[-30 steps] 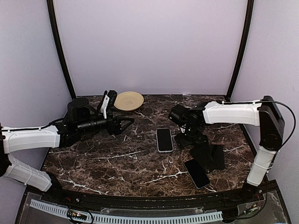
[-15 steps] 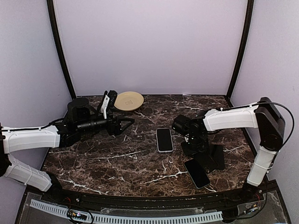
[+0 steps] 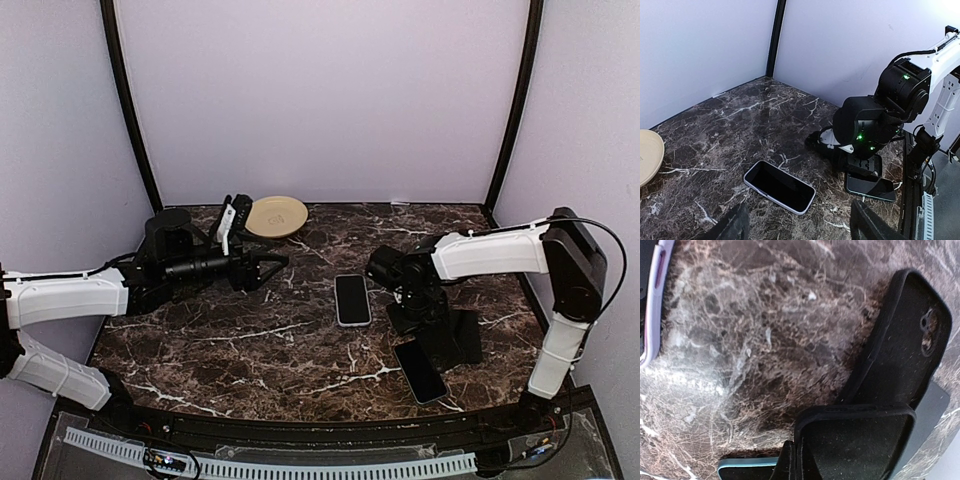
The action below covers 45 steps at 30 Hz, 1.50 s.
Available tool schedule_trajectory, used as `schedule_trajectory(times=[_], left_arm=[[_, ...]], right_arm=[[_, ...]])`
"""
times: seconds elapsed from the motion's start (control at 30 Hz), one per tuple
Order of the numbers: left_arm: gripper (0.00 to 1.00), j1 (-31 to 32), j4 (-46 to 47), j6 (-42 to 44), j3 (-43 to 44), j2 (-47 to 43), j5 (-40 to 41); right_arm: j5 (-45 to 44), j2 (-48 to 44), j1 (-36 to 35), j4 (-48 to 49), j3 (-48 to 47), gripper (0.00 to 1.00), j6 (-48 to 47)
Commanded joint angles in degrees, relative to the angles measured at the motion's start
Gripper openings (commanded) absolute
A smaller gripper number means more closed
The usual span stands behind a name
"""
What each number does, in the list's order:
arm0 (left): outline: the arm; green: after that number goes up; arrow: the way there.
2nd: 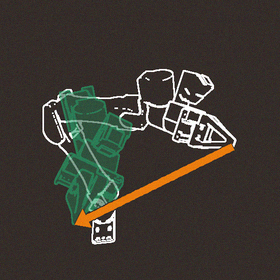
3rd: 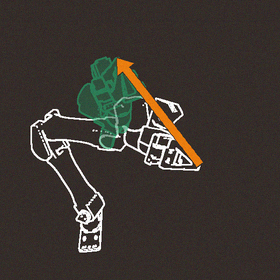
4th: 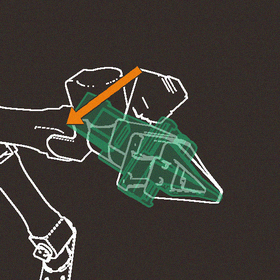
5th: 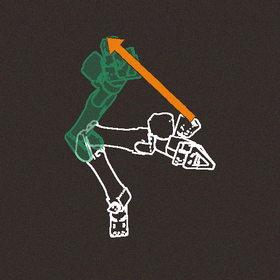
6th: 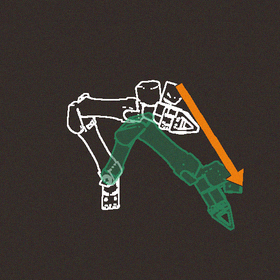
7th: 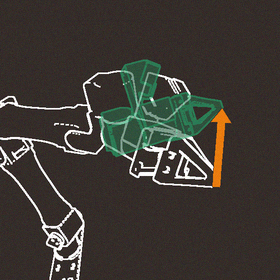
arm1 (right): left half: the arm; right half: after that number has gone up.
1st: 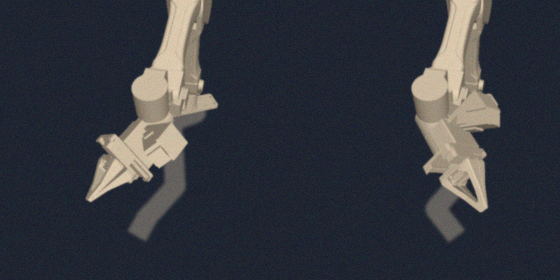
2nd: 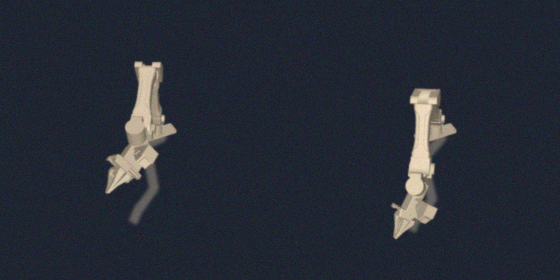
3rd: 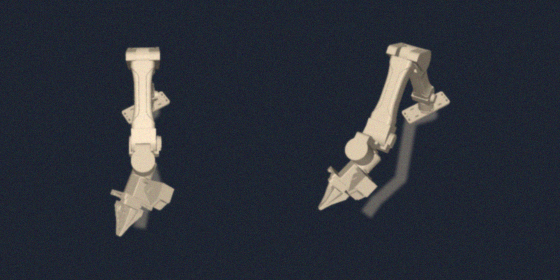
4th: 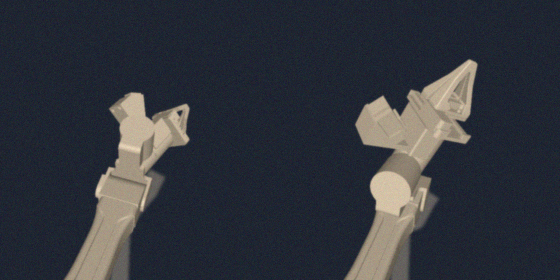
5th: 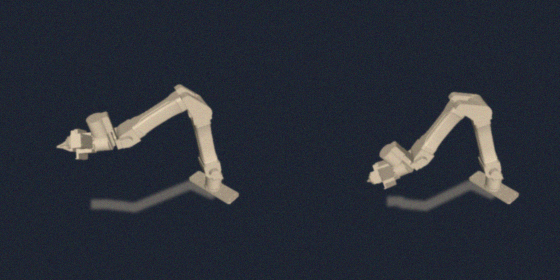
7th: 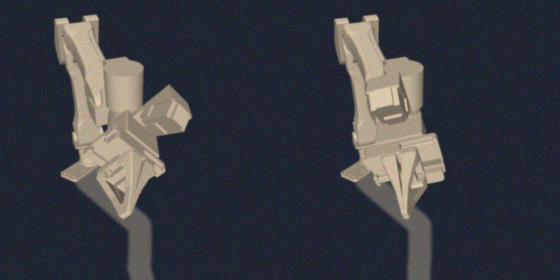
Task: Put the phone into the phone case
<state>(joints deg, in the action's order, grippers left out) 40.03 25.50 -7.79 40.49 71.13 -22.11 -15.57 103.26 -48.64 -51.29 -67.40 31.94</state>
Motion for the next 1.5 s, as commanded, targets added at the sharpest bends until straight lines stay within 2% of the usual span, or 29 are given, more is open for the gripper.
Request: schedule_trajectory(times=[0.0, 0.2, 0.4, 0.57, 0.73, 0.97, 1.17, 1.33, 1.47], left_arm=[[0.71, 0.12, -1.22, -0.05, 2.12, -0.37, -1.22], [0.71, 0.08, -2.04, -0.11, 2.41, -0.30, 0.55], [0.71, -0.45, -10.02, -0.66, 6.65, 1.80, 8.43], [0.70, -2.62, -13.85, -4.47, 9.41, 4.44, 7.03], [0.69, -3.84, -17.24, -6.05, 11.26, 6.60, 7.60], [0.68, -4.32, -16.76, -5.90, 11.32, 6.92, 4.90], [0.66, -4.31, -15.40, -4.39, 11.63, 6.79, -4.00], [0.63, -4.17, -14.78, -3.66, 12.48, 7.46, -18.31], [0.65, -2.59, -16.62, -2.40, 13.53, 8.83, -24.07]], right_arm=[[-3.23, 0.87, -0.05, -1.18, -3.43, 0.00, -2.37], [-5.60, 2.27, -0.13, 0.32, -8.99, 0.00, -8.21], [-7.37, 1.12, -2.44, 6.25, -14.17, 0.00, -17.28], [-10.12, -0.81, -7.87, 13.48, -14.48, 0.00, -28.83], [-9.22, -4.98, -13.62, 20.84, -11.66, 0.00, -41.47], [-11.44, -8.43, -21.72, 27.28, -9.59, 0.00, -61.10], [-23.68, -6.77, -27.46, 29.77, -6.68, 0.00, -74.75], [-29.06, -5.62, -30.10, 32.28, -4.62, 0.00, -82.14], [-31.42, -4.31, -31.37, 33.32, -3.98, 0.00, -85.66]])
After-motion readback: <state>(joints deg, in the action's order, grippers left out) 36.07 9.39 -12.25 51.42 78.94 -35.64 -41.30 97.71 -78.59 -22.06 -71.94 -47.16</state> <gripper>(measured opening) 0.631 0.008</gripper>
